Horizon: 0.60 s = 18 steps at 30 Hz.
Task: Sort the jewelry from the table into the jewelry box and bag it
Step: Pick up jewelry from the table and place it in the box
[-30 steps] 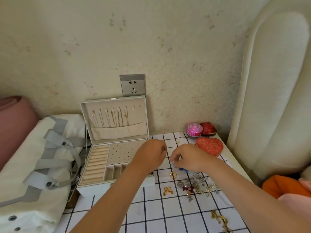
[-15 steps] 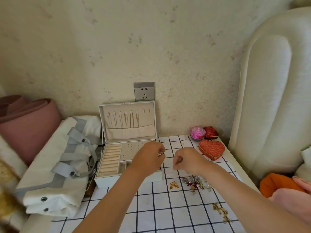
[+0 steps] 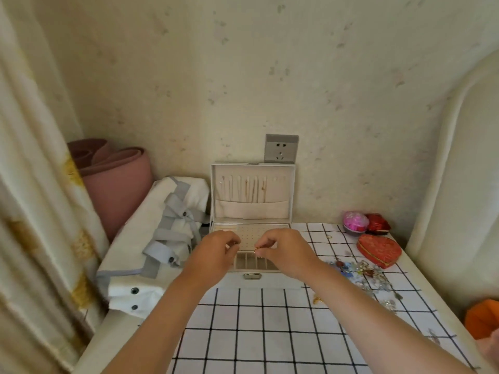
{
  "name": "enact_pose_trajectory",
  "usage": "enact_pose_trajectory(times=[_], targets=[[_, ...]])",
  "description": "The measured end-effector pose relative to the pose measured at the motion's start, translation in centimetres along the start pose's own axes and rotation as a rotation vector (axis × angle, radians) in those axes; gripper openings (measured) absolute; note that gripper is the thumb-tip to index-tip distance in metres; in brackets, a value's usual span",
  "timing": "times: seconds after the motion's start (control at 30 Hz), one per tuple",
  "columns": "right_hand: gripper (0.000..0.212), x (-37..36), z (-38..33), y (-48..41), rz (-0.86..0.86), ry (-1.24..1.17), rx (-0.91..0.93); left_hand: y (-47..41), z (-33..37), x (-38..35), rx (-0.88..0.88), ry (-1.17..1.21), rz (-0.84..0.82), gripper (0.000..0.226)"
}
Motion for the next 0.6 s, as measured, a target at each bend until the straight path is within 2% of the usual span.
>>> enact_pose_trajectory(times=[0.1, 0.27, 0.6], targets=[[0.003, -2.1, -1.5, -0.8, 0.012, 0.017, 0.035, 1.3, -2.3, 1.4, 0.025, 0.033, 0.042, 0.013], [0.015, -4.4, -3.3, -1.9, 0.090, 0.009, 0.073, 2.8, -4.4, 1.9, 0.028, 0.108, 0.090, 0.013], [0.005, -8.2, -3.1, -2.0, 0.173, 0.084, 0.126, 2.1, -5.5, 2.2, 0.068, 0.087, 0.077, 0.018]])
Point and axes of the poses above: each hand's wrist, its own y-axis away from the middle knuckle, its own x-axis out of the back of the hand, z = x × y, the point moved 5 cm from there along -y, towards the middle knuckle, and after that the axes turned 6 degrees about -x, right-handed, at the moved point
